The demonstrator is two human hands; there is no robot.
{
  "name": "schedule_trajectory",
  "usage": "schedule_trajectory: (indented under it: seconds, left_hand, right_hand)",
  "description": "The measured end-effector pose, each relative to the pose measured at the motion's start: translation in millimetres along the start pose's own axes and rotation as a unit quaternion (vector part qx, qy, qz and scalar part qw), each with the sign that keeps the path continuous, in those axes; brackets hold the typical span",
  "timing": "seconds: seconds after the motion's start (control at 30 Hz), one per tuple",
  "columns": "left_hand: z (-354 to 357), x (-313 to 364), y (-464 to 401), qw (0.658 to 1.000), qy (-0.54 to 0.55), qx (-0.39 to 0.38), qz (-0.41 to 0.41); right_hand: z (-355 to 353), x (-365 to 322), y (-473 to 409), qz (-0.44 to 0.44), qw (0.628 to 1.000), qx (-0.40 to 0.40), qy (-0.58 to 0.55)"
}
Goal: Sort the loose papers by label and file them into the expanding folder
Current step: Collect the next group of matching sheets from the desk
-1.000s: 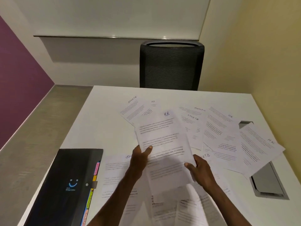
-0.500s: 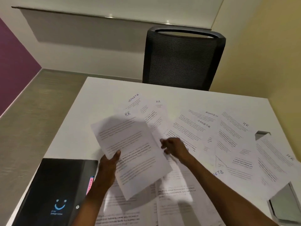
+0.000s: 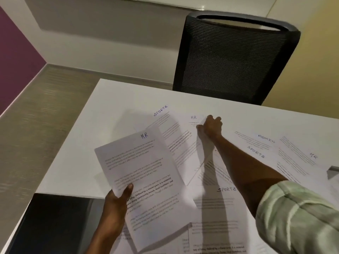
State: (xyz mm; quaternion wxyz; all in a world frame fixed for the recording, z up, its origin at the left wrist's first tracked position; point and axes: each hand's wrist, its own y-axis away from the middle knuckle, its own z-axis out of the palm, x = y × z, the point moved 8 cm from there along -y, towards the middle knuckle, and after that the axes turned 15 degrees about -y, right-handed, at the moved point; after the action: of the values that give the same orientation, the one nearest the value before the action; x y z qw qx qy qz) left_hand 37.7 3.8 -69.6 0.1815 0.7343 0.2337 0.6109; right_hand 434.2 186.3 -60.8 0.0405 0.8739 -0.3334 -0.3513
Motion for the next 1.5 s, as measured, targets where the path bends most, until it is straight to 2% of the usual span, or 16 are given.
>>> schedule_trajectory:
  seconds: [0.1,0.23,0.37,0.47,0.6,0.73,0.9,1.1,1.3,1.5]
  left_hand:
    - [-3,-2,-4,1.000,-0.007,-0.003,0.003]
    - [3,3,-7,1.000,-0.005,-0.019,-0.002]
    - [11,14,-5,0.999,-0.016,-0.026,0.009]
    - [7,18,1,0.999,-0.032,-0.019,0.014]
    - [-8,21,6,1.000,-0.028,0.000,0.002]
    - [-18,40,17,0.999,-0.036,0.002,0.024]
    - [-30,62,40,0.997,-0.034,0.057,0.033]
    - [-46,78,72,0.994,-0.054,0.072,0.064]
    - [-63,86,92,0.993,-0.045,0.078,0.079]
    - [-70,89,105,0.995,-0.026,0.077,0.059]
  right_hand:
    - [7,-2,-2,0.016,0.999,0.016,0.039]
    - [16,-6,3,0.035,0.997,-0.005,0.067]
    - [22,-6,13,0.042,0.999,-0.017,0.030]
    - [14,-2,27,0.041,0.998,0.004,-0.054]
    - [-11,-10,57,-0.029,0.990,0.023,-0.134]
    - [-46,-30,94,-0.113,0.981,0.032,-0.153]
    - [-95,-58,140,-0.183,0.960,0.059,-0.202]
    - [-155,-86,186,-0.236,0.939,0.099,-0.231]
    - [-221,-105,243,-0.280,0.909,0.178,-0.250]
    - [-272,-113,311,-0.328,0.882,0.186,-0.284]
